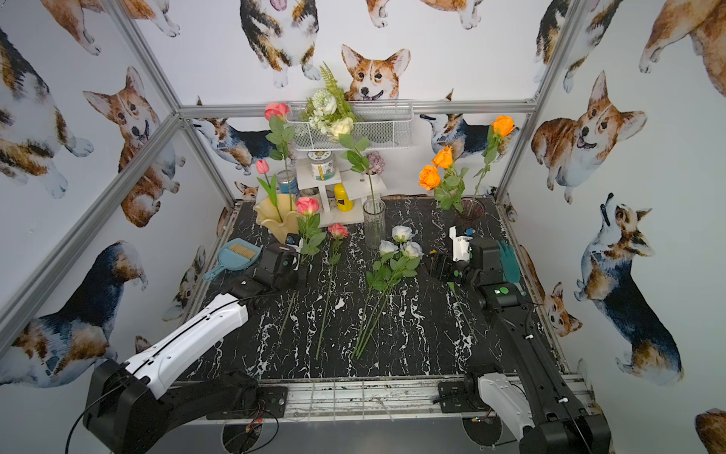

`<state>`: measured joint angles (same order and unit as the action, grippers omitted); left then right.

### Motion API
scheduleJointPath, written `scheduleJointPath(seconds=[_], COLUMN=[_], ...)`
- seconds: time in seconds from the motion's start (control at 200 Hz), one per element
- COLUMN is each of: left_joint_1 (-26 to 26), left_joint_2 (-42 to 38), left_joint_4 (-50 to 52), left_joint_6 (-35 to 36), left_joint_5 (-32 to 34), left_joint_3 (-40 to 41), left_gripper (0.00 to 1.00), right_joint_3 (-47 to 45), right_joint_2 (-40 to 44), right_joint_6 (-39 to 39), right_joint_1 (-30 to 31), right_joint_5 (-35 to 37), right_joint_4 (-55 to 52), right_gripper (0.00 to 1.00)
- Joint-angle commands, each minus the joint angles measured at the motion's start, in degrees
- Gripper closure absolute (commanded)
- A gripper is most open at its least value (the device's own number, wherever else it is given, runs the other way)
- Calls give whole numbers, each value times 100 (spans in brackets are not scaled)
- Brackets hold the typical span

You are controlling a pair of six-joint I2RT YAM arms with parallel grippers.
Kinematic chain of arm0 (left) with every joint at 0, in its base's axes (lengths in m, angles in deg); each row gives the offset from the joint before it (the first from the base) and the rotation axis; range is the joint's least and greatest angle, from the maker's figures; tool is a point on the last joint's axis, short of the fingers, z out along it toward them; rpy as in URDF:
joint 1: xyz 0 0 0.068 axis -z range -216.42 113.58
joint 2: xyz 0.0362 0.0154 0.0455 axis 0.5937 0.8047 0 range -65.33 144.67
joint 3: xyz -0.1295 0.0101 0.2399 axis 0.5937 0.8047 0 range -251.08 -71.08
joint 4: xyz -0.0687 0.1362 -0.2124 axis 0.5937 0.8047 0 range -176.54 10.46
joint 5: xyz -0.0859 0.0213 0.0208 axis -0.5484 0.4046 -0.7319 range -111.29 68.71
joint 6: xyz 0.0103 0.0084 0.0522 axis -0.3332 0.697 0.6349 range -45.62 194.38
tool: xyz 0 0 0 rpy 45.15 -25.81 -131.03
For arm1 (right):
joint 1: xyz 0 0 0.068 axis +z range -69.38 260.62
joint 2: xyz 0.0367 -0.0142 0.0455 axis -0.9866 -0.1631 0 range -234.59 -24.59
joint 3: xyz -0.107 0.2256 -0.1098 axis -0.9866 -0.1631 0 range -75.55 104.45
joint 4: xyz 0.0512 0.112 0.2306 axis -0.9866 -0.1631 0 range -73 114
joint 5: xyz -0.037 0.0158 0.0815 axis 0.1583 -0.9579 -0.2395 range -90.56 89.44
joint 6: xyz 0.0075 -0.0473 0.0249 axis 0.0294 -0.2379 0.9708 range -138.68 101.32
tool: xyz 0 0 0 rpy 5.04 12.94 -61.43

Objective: Arrange the flowers in different vases according to their variety
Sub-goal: Pick up the flower at the center of the board, then insert the flower into the vase.

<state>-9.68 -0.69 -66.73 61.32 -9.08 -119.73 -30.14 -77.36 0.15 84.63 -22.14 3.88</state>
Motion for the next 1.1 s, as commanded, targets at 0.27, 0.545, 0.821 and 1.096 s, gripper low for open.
scheduleJointPath(seconds=[0.27,0.545,0.821,1.096], left_joint_1=[7,-105,-442,-1384], left_joint_2=[-735,-724,-434,30], left_joint_4=[-1198,-1935,-2850,-3825], left_joint_6=[884,1398,1671,1157], left_joint_5=[240,178,-95,-1041], left_joint_3=[-384,-755,-1178,-1520], left_gripper=[100,100,100,100], right_joint_3=[-29,7,-13,1], right_joint_2=[79,153,206,220], right_joint_6=[15,-64,-46,-70], right_joint_1=[4,7,8,10], right_joint_5=[-50,-4,-23,-13], right_joint_4=[168,53,69,43], right_gripper=[23,23,23,23])
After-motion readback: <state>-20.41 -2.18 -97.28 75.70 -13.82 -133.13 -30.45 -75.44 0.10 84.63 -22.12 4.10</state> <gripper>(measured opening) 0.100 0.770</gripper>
